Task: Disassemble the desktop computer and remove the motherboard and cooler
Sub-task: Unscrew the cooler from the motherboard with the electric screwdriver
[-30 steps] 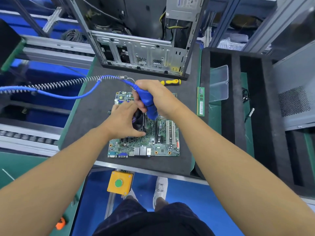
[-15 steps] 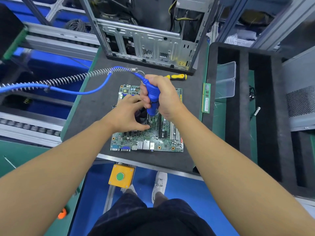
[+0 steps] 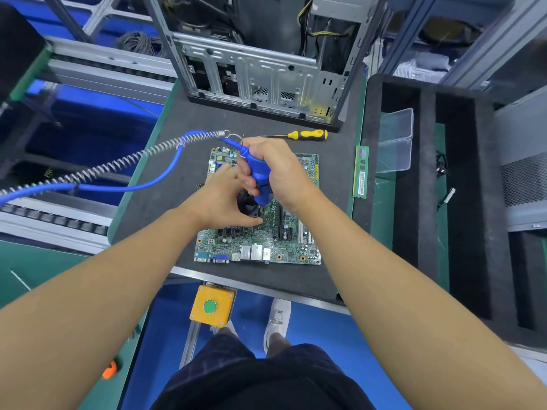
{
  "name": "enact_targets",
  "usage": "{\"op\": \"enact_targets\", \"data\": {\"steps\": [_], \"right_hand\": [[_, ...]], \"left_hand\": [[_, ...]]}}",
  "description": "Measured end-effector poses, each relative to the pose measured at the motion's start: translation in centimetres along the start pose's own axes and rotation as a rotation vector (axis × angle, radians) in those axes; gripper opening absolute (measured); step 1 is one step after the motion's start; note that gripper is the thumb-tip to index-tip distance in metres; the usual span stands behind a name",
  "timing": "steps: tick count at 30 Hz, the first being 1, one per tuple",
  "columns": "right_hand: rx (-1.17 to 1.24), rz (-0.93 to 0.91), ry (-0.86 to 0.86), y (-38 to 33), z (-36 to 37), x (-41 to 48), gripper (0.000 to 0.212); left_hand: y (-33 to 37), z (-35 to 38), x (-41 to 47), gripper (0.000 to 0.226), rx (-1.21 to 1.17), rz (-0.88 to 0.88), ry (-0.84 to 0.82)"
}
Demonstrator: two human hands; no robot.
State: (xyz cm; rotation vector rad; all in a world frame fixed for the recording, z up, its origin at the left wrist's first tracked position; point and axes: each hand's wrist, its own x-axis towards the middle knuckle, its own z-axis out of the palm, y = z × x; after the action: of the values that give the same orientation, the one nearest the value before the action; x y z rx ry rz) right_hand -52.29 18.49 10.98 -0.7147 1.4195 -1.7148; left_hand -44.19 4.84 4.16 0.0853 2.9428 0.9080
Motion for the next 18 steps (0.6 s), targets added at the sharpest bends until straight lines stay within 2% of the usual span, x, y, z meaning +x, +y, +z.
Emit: {"op": "enact_targets", "data": {"steps": [7, 11, 18], "right_hand": [[-0.109, 0.019, -0.017, -0.1, 0.6, -0.4, 0.023], [-0.146, -0.017, -0.032, -0.7, 0.8, -0.6, 0.026], [-0.140, -0.016, -0.023, -1.1, 1.1, -0.6, 0.027]], "left_hand": [[-0.8, 0.6, -0.1, 0.033, 0.018, -0.026, -0.005], [-0.2, 0.1, 0.0, 0.045, -0.038, -0.020, 0.020], [-0.1, 0.0, 0.1, 0.039, -0.074, -0.052, 0.026]]}}
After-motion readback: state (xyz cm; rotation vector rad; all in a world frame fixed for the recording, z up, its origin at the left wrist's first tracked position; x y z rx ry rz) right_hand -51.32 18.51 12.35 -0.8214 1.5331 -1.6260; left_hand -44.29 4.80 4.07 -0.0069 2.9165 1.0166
